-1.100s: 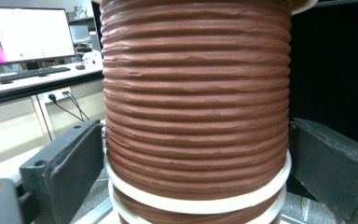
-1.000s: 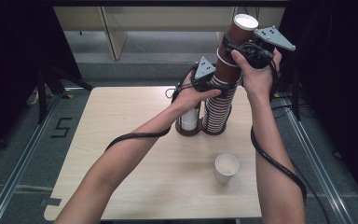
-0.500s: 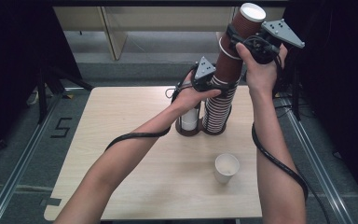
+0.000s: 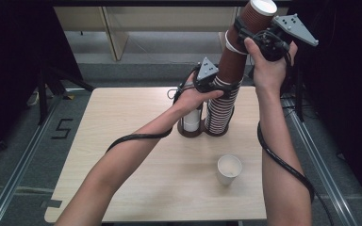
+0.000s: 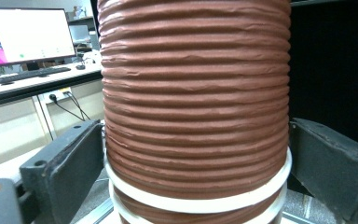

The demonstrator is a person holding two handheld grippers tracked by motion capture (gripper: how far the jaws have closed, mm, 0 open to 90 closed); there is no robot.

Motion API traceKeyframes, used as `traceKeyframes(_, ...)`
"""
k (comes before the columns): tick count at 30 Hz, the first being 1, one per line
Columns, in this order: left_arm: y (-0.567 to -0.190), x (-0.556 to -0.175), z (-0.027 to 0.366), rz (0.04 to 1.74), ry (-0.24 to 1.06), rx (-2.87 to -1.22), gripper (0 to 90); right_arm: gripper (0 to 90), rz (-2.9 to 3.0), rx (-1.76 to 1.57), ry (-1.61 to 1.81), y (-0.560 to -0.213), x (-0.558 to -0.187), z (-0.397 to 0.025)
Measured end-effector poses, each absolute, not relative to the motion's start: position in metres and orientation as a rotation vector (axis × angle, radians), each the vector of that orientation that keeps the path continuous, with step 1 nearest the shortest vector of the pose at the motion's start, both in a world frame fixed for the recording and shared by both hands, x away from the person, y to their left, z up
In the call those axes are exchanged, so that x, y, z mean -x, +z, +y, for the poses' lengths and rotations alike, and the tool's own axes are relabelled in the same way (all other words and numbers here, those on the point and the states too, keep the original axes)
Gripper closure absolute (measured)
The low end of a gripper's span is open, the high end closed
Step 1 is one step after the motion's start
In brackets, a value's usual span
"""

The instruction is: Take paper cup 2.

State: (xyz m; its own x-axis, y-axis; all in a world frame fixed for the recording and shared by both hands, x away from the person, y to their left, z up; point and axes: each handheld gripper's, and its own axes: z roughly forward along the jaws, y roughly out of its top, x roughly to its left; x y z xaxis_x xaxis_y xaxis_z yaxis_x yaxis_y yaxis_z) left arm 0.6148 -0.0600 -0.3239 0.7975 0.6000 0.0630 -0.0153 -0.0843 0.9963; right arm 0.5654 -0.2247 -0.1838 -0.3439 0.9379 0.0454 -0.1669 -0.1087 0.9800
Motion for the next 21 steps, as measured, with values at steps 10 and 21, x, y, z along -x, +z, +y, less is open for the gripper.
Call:
traceKeyframes(10, -0.324, -0.615, -0.06, 0.477, 0.545, -1.59, 4.4, 19.4, 1.25, -0.928, 1.61, -0.185, -0.562, -0.225)
traceKeyframes(21, -0.324, -0.614, -0.06, 0.477, 0.541, -1.591, 4.4, 19.4, 1.227, -0.911, 1.627, -0.185, -0.553, -0.23)
